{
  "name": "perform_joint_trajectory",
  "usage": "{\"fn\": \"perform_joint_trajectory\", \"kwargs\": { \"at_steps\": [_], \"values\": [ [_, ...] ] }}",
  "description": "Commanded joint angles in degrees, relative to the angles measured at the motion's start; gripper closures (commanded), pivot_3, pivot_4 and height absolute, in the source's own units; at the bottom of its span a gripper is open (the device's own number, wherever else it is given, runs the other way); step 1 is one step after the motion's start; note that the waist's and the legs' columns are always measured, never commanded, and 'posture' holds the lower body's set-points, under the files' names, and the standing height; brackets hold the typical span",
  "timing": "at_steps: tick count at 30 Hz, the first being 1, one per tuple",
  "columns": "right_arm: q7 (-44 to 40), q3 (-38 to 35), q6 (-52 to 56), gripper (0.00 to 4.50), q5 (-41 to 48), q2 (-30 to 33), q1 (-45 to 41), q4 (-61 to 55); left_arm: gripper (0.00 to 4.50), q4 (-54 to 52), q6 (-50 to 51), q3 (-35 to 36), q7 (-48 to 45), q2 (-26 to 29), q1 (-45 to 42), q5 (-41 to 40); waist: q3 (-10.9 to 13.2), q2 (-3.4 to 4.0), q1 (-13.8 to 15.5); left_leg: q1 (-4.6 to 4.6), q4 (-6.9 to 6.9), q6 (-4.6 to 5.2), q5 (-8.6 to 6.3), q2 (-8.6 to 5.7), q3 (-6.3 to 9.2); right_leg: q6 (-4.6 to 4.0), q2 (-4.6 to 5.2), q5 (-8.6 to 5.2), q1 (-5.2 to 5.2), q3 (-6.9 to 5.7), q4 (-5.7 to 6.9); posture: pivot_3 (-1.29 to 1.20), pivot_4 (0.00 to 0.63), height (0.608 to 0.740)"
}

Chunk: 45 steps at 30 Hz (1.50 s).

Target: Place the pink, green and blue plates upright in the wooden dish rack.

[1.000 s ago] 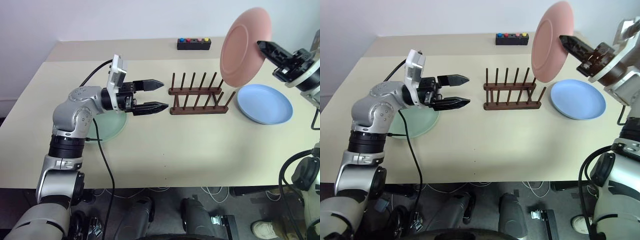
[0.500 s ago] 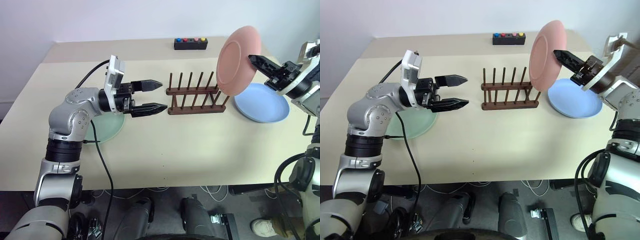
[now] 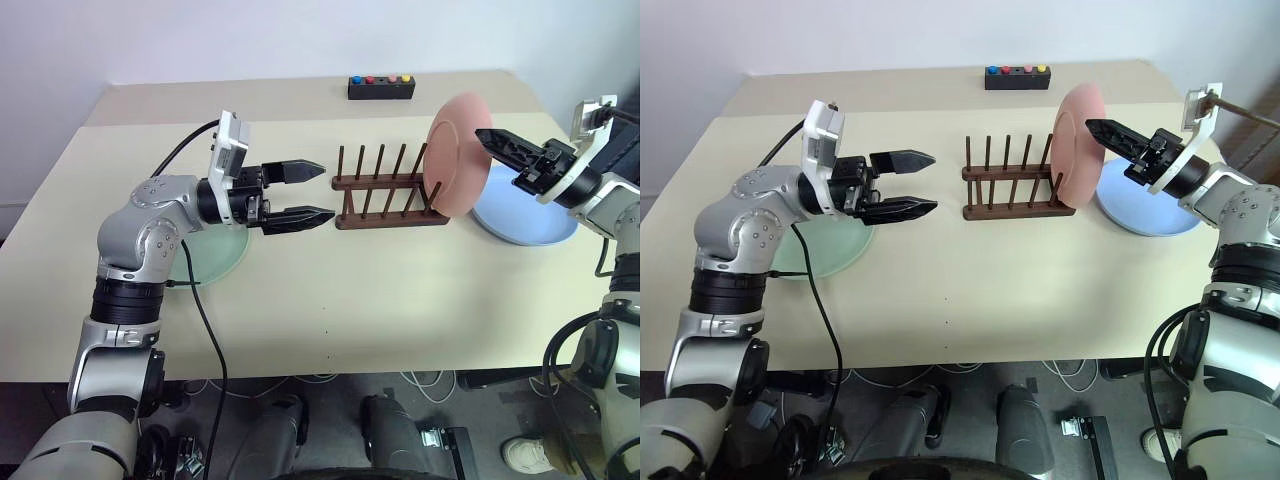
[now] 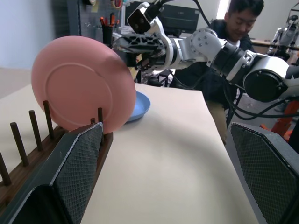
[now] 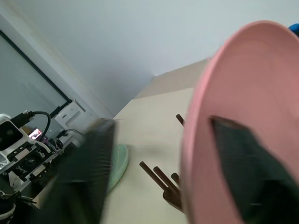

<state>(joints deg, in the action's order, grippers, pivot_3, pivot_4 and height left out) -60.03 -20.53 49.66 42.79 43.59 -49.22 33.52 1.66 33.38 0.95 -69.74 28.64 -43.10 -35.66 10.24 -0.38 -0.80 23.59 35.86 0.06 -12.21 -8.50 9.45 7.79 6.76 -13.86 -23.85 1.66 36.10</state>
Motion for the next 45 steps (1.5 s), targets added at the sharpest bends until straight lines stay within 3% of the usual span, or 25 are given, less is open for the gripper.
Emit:
{"fn": "perform_joint_trajectory", "kwargs": {
  "at_steps": [1, 11, 17, 24, 27, 31, 34, 45],
  "values": [
    [0.77, -0.79, -5.85, 0.08, -2.01, 0.31, -0.51, -3.68, 0.00, -1.52, -0.05, 0.47, -0.06, 0.60, -0.40, -0.85, 0.00, 0.00, -0.01, 0.00, 0.00, 0.00, 0.00, 0.00, 0.00, 0.00, 0.00, 0.00, 0.00, 0.00, 0.00, 0.00, 0.150, 0.740],
    [1.18, -2.34, -21.02, 0.08, -6.55, 0.99, 3.57, -11.86, 0.00, -1.06, -0.49, 0.38, -0.13, 0.89, -0.49, -0.29, 0.00, 0.01, 0.01, 0.00, 0.00, 0.00, 0.00, 0.00, 0.00, 0.00, -0.01, 0.00, 0.00, 0.00, 0.00, 0.00, 0.150, 0.740],
    [-3.28, -8.50, -11.02, 0.08, 10.70, 0.52, 12.43, -33.36, 0.00, 3.07, -3.62, 2.09, 1.44, 4.58, -1.33, 3.15, -0.01, 0.03, -0.08, 0.00, -0.06, -0.02, 0.01, 0.01, 0.03, 0.00, -0.01, 0.00, -0.06, 0.02, 0.02, 0.00, 0.150, 0.740],
    [-2.25, -5.48, -8.67, 0.08, 17.72, -0.98, 23.01, -52.69, 0.00, 17.35, -6.06, 6.54, 11.51, 12.62, -4.90, 10.71, -0.01, 0.02, -0.11, 0.00, -0.02, -0.02, 0.01, 0.02, 0.03, 0.00, 0.00, 0.00, -0.05, 0.03, 0.03, 0.00, 0.150, 0.740],
    [-0.33, -3.22, -9.32, 0.08, 17.77, -2.37, 24.48, -55.04, 0.00, 21.90, -2.98, 5.63, 14.00, 17.18, -4.14, 14.16, -0.01, 0.03, -0.14, -0.01, -0.07, -0.02, 0.01, 0.02, 0.02, 0.00, -0.01, 0.00, -0.09, 0.06, 0.04, 0.00, 0.150, 0.740],
    [0.90, -0.24, -10.75, 0.08, 16.49, -3.89, 25.50, -55.93, 0.00, 30.17, 9.64, 7.81, 21.01, 25.69, -3.74, 17.51, 0.01, -0.01, -0.12, -0.01, -0.08, -0.02, 0.01, 0.01, 0.02, 0.00, -0.03, 0.00, -0.12, 0.06, 0.05, 0.00, 0.150, 0.740],
    [0.49, 1.18, -11.43, 0.08, 15.90, -3.77, 24.51, -54.50, 0.00, 36.22, 7.09, 6.63, 24.73, 28.70, -2.83, 21.76, 0.01, -0.02, 0.00, -0.01, -0.15, -0.03, 0.02, 0.02, 0.02, 0.00, -0.05, 0.00, -0.18, 0.06, 0.06, 0.00, 0.150, 0.740],
    [-0.46, 4.14, -12.47, 0.08, 13.83, -3.00, 22.27, -52.56, 0.00, 34.99, 24.14, 10.85, 23.93, 25.07, 0.54, 15.75, -0.02, -0.08, 0.87, -0.01, -0.13, -0.04, 0.02, 0.00, 0.04, 0.00, -0.02, 0.00, -0.25, 0.03, 0.06, 0.00, 0.150, 0.740]
  ]
}}
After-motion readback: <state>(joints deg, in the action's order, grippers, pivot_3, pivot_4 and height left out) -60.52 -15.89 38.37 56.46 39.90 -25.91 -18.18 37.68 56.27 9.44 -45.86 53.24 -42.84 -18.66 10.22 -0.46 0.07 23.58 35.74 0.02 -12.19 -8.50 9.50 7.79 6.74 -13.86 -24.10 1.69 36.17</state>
